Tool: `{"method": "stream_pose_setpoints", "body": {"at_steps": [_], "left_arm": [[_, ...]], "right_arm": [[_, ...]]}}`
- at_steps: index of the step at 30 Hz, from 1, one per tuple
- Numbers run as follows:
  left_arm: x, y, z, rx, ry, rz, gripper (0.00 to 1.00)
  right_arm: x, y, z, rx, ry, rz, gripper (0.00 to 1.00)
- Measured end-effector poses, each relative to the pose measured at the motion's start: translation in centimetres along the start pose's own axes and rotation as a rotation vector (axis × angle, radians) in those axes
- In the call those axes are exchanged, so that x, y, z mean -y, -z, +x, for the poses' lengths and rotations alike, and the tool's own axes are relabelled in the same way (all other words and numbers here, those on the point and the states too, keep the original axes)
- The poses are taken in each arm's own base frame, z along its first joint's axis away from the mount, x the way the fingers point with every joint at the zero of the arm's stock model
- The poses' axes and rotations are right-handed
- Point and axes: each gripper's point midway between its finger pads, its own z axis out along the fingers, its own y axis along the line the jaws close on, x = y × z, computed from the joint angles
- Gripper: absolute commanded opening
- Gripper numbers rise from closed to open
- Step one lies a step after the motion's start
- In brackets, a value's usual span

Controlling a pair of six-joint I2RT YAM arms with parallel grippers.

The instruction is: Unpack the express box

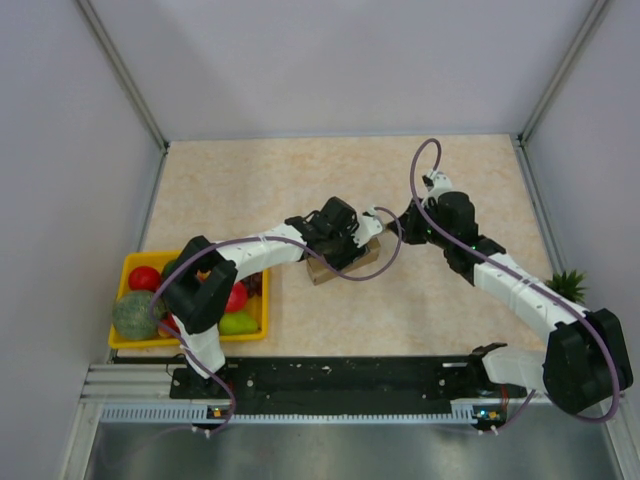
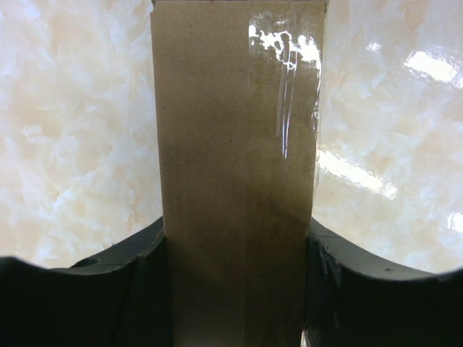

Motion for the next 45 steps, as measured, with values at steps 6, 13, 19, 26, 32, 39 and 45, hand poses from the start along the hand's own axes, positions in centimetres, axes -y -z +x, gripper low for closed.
{"method": "stream_pose_setpoints", "body": {"at_steps": [6, 13, 19, 26, 32, 39, 45], "left_arm": [[0.0, 0.0, 0.0, 0.0, 0.0, 0.0, 0.12], [-0.1, 0.0, 0.0, -0.003, -0.005, -0.002, 0.12], [0.0, 0.0, 0.1, -0.003, -0.005, -0.002, 0.13], [0.0, 0.0, 0.1, -0.008, -0.004, 0.0, 0.12], [-0.1, -0.1, 0.1, -0.017, -0.002, 0.002, 0.1], [-0.1, -0.2, 0.0, -0.02, -0.002, 0.004, 0.09], [0.0, -0.2, 0.0, -0.016, -0.002, 0.018, 0.09]], "right_arm": [[0.0, 0.1, 0.0, 0.0, 0.002, -0.003, 0.0], [0.1, 0.8, 0.5, 0.01, 0.012, -0.007, 0.0], [0.3, 1.1, 1.0, -0.004, 0.016, -0.001, 0.0], [0.1, 1.1, 1.0, -0.005, 0.019, -0.009, 0.0], [0.1, 0.9, 1.1, -0.011, 0.034, -0.015, 0.0], [0.3, 1.4, 1.5, -0.023, 0.058, -0.013, 0.0], [0.3, 2.2, 2.1, -0.036, 0.063, -0.014, 0.0]]}}
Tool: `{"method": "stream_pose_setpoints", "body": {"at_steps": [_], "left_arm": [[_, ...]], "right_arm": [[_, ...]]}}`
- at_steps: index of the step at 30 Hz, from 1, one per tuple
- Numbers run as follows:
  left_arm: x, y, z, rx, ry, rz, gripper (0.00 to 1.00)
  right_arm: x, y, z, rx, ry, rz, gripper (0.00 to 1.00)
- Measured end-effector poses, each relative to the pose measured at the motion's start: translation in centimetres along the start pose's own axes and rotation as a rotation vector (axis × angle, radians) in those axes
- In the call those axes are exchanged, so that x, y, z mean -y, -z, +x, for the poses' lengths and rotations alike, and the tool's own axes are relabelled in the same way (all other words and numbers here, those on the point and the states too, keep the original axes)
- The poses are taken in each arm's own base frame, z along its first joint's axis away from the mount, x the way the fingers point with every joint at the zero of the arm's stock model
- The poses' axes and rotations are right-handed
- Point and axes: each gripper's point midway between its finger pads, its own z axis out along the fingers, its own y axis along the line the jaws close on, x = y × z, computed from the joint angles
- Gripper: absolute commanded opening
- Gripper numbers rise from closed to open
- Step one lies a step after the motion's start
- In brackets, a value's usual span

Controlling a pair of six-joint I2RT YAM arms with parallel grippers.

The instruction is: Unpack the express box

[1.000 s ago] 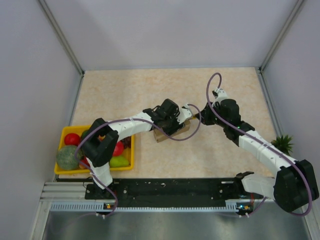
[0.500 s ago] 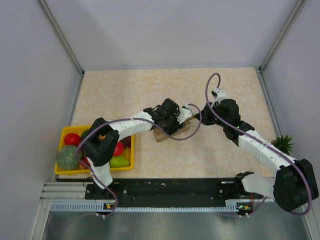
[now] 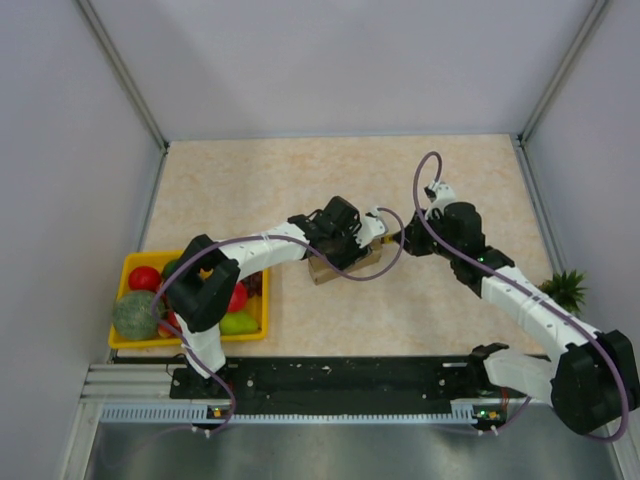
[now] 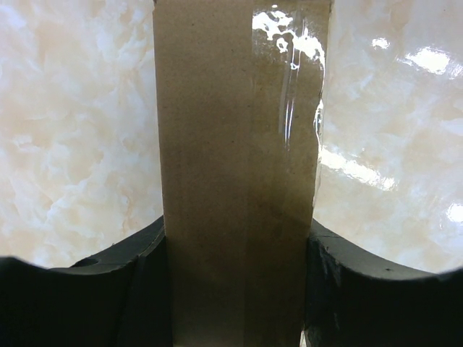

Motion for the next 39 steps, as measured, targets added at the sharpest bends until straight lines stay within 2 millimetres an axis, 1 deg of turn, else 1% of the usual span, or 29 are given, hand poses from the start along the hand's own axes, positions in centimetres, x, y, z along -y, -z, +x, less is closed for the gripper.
{"method": "stream_pose_setpoints", "body": {"at_steps": [15, 17, 24, 28, 30, 32, 35, 36, 38, 39], "left_arm": [[0.3, -0.1, -0.1, 0.001, -0.01, 0.034, 0.1], [0.2, -0.1, -0.1, 0.002, 0.002, 0.038, 0.1], [0.3, -0.2, -0.1, 0.002, 0.007, 0.053, 0.11], [0.5, -0.1, -0.1, 0.002, 0.008, 0.059, 0.19], [0.5, -0.1, -0.1, 0.0, 0.015, 0.064, 0.35], [0.5, -0.1, -0.1, -0.007, 0.036, 0.064, 0.42], [-0.3, -0.1, -0.3, -0.011, 0.077, 0.053, 0.47], [-0.6, -0.1, -0.2, -0.014, 0.091, 0.05, 0.51], [-0.8, 0.0, -0.3, -0.016, 0.109, 0.048, 0.57], [-1.0, 0.0, -0.4, -0.015, 0.119, 0.045, 0.61]], "right_arm": [[-0.1, 1.2, 0.4, -0.021, -0.004, 0.006, 0.0], [-0.1, 1.4, 0.7, -0.035, -0.008, 0.007, 0.0], [0.1, 1.5, 0.7, -0.04, -0.015, 0.015, 0.0], [0.1, 1.7, 0.6, -0.046, -0.026, 0.022, 0.0], [0.2, 1.8, 0.6, -0.047, -0.032, 0.03, 0.0], [0.3, 2.3, 0.9, -0.061, -0.046, 0.044, 0.0], [0.6, 3.0, 1.5, -0.085, -0.069, 0.074, 0.0], [0.8, 3.1, 1.6, -0.089, -0.075, 0.087, 0.0], [0.9, 3.3, 1.2, -0.083, -0.085, 0.107, 0.0], [0.9, 3.4, 0.9, -0.076, -0.089, 0.114, 0.0]]}}
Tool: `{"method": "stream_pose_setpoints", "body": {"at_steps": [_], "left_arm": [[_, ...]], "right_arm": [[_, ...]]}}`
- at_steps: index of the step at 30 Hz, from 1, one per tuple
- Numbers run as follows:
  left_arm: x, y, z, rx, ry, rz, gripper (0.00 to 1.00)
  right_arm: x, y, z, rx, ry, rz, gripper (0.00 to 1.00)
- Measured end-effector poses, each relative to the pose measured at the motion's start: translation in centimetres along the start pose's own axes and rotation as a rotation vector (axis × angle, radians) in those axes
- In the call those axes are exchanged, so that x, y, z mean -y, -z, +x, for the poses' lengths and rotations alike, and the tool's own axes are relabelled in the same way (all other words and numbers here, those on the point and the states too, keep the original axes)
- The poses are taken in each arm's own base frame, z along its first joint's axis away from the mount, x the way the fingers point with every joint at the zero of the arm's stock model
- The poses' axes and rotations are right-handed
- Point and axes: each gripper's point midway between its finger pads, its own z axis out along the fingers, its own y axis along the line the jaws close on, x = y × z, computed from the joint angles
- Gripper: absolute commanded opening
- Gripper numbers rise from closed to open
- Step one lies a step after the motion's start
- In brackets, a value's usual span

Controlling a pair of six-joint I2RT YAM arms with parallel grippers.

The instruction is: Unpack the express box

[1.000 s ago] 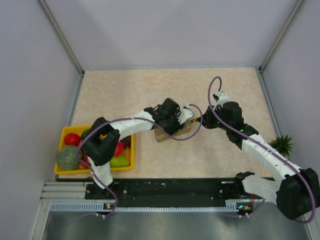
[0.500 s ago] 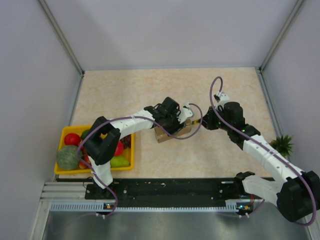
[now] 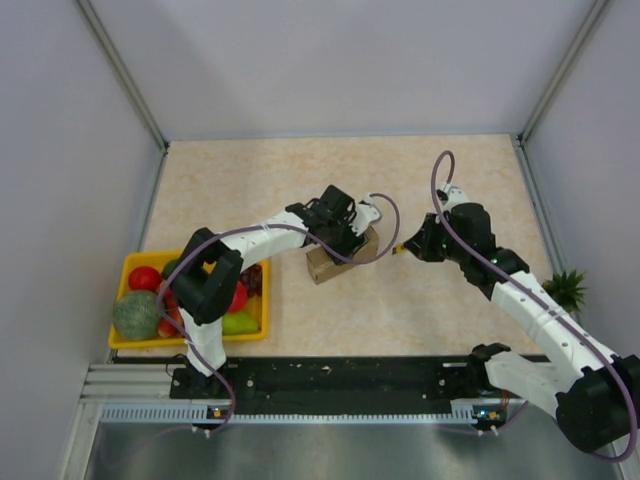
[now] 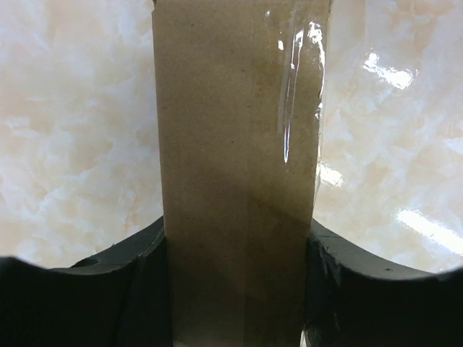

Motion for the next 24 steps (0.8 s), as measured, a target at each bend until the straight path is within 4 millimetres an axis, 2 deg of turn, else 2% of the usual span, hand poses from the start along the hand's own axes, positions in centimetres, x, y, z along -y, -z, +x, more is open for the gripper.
{"method": "stream_pose_setpoints", "body": {"at_steps": [3, 4, 10, 14, 17, 21, 24], "left_arm": [[0.0, 0.0, 0.0, 0.001, 0.026, 0.005, 0.7], [0.2, 0.0, -0.1, 0.004, 0.037, 0.012, 0.99], [1.0, 0.0, -0.7, 0.03, 0.079, 0.048, 0.99], [1.5, 0.8, -2.1, 0.08, 0.105, 0.077, 0.99], [1.5, 2.4, -3.7, 0.142, 0.112, 0.073, 0.99], [0.9, 5.9, -6.3, 0.272, 0.113, 0.025, 0.99], [-0.3, 8.2, -6.8, 0.355, 0.14, -0.055, 0.99]], "right_arm": [[-0.3, 0.3, -1.0, 0.022, -0.006, 0.004, 0.0], [-0.4, 0.3, -1.2, 0.025, -0.007, 0.003, 0.0], [-0.4, 0.4, -1.2, 0.021, -0.023, 0.006, 0.0], [-0.6, 0.0, -0.7, -0.007, -0.026, -0.009, 0.0], [-0.7, -0.6, 0.0, -0.043, -0.031, -0.02, 0.0], [-0.9, -1.2, 0.6, -0.073, -0.045, -0.034, 0.0], [-1.5, -1.8, 0.9, -0.08, -0.064, -0.055, 0.0]]}}
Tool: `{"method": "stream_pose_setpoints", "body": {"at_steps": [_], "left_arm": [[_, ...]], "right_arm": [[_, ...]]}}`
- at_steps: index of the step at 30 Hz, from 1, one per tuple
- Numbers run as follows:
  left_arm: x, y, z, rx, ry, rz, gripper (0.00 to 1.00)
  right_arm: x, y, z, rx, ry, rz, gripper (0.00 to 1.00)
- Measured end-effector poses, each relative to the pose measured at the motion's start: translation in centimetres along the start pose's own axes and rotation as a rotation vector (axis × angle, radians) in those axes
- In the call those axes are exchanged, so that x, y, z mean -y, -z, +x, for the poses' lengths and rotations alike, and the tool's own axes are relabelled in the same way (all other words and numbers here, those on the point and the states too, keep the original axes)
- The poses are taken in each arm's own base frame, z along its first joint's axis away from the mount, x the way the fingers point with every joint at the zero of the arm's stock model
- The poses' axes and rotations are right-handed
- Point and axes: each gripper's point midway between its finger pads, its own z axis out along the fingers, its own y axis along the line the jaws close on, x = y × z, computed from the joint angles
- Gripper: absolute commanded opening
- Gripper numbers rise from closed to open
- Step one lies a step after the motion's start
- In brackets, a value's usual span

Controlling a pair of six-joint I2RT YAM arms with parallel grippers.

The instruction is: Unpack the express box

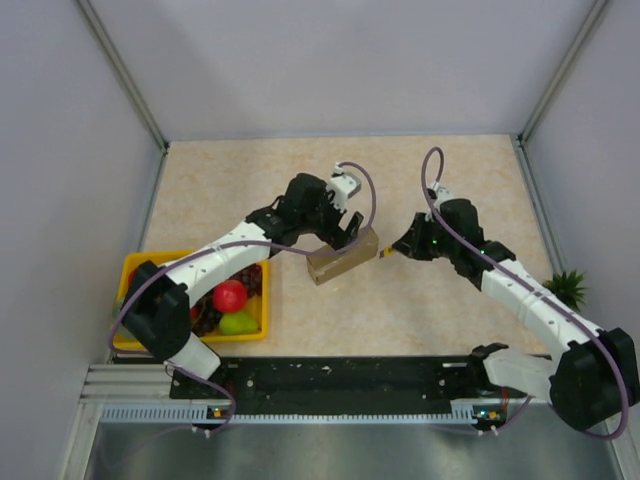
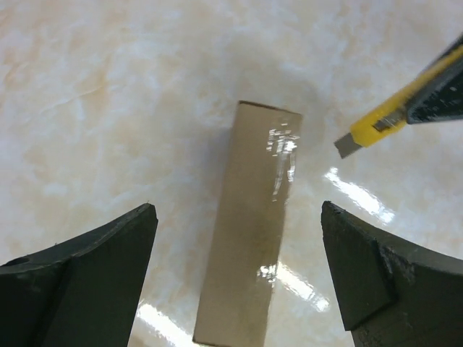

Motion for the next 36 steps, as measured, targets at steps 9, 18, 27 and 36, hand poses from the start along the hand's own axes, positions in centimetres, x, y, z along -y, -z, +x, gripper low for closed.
{"method": "stream_pose_setpoints", "body": {"at_steps": [9, 18, 27, 36], "left_arm": [[-9.4, 3.0, 4.4, -0.028, 0.325, -0.327, 0.86], [-8.0, 2.5, 11.2, -0.176, 0.536, -0.222, 0.84], [-2.2, 1.5, 12.4, -0.165, 0.612, 0.094, 0.84], [-2.0, 1.7, 12.2, -0.155, 0.589, 0.106, 0.88]], "right_arm": [[-0.5, -3.9, 1.5, -0.048, -0.062, -0.007, 0.0], [-1.8, -7.6, -2.1, -0.018, -0.064, -0.015, 0.0], [-5.5, -12.0, -4.8, -0.021, -0.02, -0.103, 0.0], [-8.8, -13.3, -3.4, -0.084, 0.068, -0.155, 0.0]]}}
